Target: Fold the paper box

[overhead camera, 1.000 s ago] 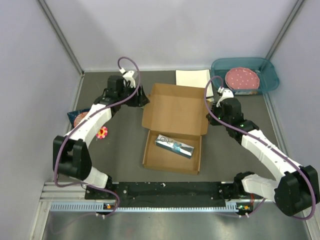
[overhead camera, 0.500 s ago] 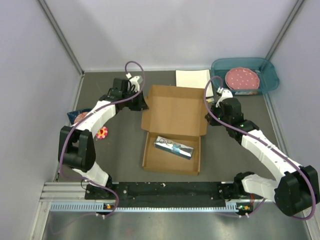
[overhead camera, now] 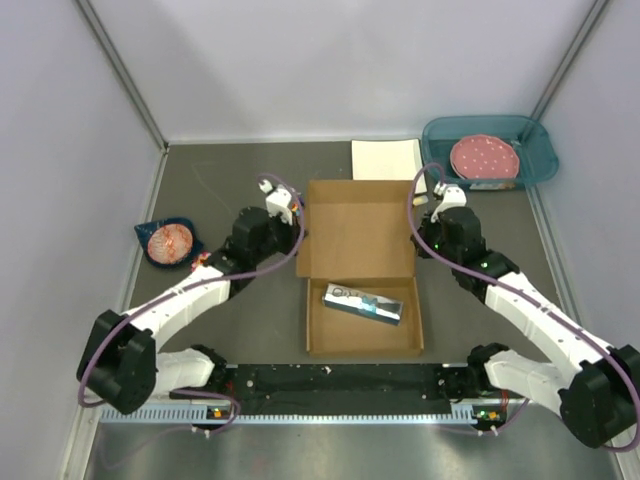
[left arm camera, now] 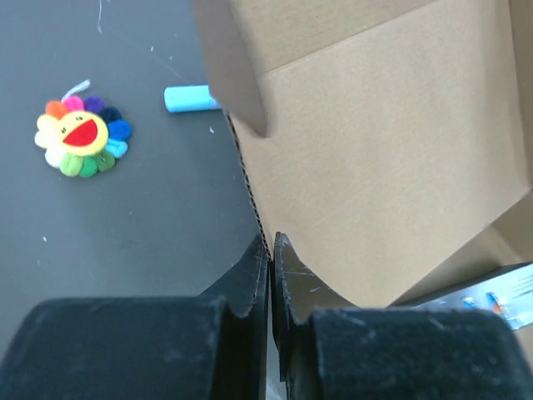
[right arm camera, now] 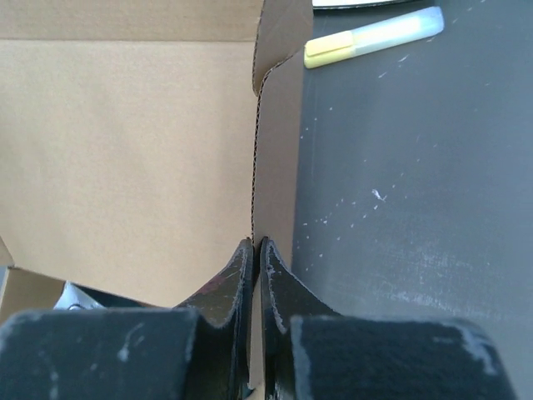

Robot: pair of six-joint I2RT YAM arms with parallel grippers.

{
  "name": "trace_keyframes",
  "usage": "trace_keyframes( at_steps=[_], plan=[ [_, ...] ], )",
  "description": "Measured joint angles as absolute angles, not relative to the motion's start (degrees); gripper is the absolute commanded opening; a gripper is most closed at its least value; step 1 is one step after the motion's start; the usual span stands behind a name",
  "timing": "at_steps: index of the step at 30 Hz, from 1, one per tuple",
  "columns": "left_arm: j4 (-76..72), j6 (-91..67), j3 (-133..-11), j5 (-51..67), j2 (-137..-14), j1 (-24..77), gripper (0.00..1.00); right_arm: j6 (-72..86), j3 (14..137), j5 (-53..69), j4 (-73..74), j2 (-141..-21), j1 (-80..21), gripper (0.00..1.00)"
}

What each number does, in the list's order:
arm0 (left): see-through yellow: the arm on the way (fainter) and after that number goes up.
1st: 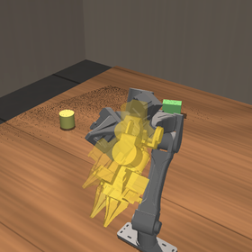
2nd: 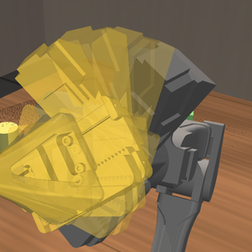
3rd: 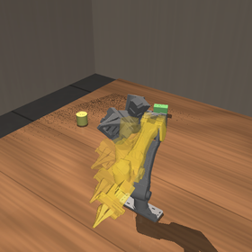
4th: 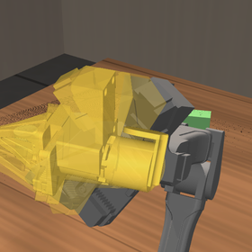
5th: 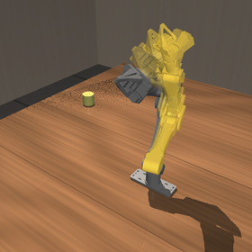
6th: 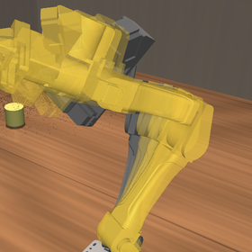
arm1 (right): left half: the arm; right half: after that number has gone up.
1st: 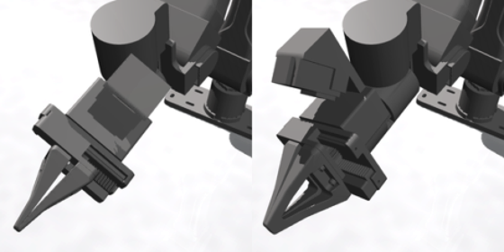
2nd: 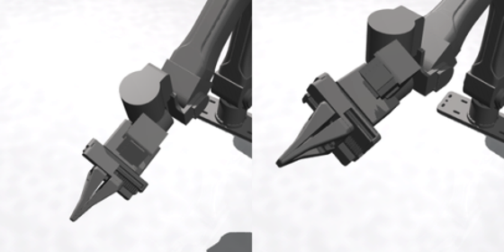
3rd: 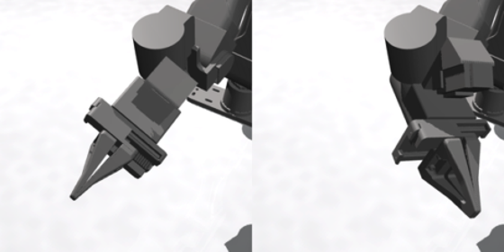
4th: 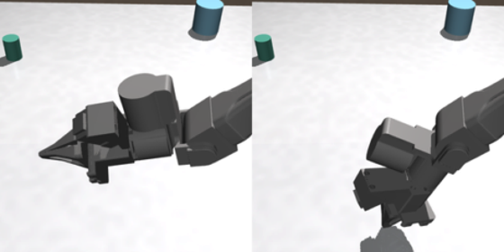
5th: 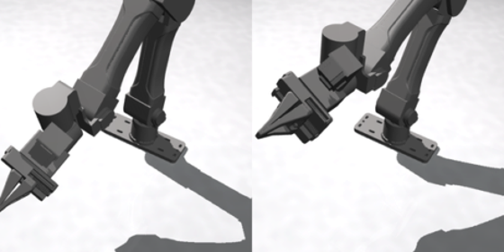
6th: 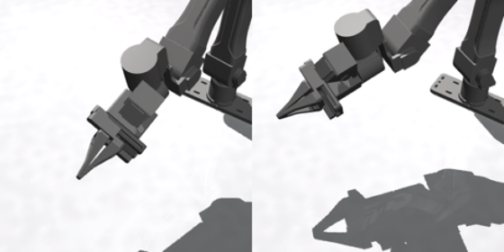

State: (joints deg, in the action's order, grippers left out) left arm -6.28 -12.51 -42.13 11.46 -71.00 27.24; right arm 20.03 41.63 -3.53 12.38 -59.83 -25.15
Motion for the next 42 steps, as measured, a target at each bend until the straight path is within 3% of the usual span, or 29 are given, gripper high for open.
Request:
trace_keyframes(
  at_steps=[6, 21, 36, 39, 40, 42],
  plan=[
    [-17.8, -8.6, -33.9, -3.8, -67.2, 37.5, 0.06, 21.1, 35.9, -9.9, 8.1, -54.3, -28.3, 0.0],
    [-45.1, 0.3, -19.0, -17.5, -62.6, 40.1, 0.05, 22.0, 32.0, -8.2, 5.2, -49.2, -31.7, 0.0],
    [-76.4, 2.7, -10.3, -32.8, -75.0, 46.2, 0.04, 23.8, 28.1, -10.1, -3.3, -49.3, -36.3, 0.0],
    [-77.6, 3.9, -10.3, -33.3, -75.5, 46.7, 0.04, 23.6, 29.2, -10.9, -1.1, -49.5, -36.4, 0.16],
    [-77.6, 4.5, -10.3, -33.3, -75.5, 46.7, 0.04, 23.4, 30.5, -10.9, 0.9, -49.8, -36.4, 0.26],
    [-77.7, 5.8, -10.3, -33.3, -75.5, 47.1, 0.05, 22.7, 33.9, -10.3, 7.3, -51.7, -37.1, 0.32]
  ],
)
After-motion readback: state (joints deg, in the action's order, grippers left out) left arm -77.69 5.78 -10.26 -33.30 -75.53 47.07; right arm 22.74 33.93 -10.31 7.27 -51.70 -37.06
